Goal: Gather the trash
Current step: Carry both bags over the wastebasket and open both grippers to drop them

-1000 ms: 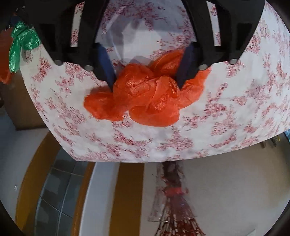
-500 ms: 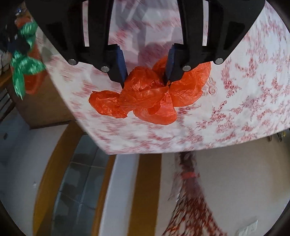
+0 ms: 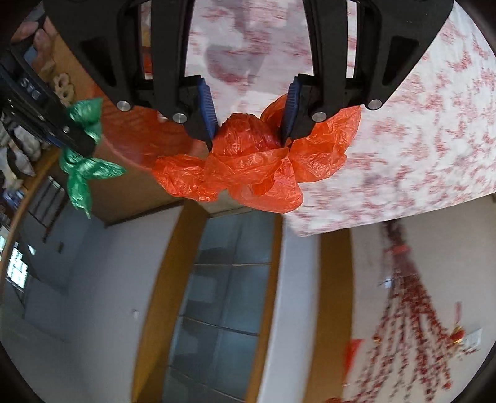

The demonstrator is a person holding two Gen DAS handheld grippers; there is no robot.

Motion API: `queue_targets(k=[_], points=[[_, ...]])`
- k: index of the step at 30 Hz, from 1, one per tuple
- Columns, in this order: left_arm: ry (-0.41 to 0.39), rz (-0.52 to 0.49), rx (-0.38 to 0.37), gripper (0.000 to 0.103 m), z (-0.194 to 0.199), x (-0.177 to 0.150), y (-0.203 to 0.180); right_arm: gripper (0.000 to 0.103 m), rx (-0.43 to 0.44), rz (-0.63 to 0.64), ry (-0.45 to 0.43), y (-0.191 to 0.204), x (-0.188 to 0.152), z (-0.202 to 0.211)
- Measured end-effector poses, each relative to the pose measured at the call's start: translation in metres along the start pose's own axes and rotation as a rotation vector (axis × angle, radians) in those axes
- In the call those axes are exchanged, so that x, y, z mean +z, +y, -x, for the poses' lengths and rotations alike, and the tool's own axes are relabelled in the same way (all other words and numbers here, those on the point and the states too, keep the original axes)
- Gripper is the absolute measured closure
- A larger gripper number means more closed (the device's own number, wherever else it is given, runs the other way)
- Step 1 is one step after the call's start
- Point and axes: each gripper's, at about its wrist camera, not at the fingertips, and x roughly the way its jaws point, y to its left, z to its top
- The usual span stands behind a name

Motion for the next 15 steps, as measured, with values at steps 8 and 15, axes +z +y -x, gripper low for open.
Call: queue_targets(k=[8,15], points=[[0.046,-0.031,-0.079,0.065,-0.023,-0.009,-0.05,0.079,-0.051,-0.059,0.008,-0.055,-0.003,0.015],[0.097,-0.053,-0.13,0.065,-0.052,-0.017,-0.082,0.079,-0.077,-0.104,0.048,-0.092,-0.013,0.005]])
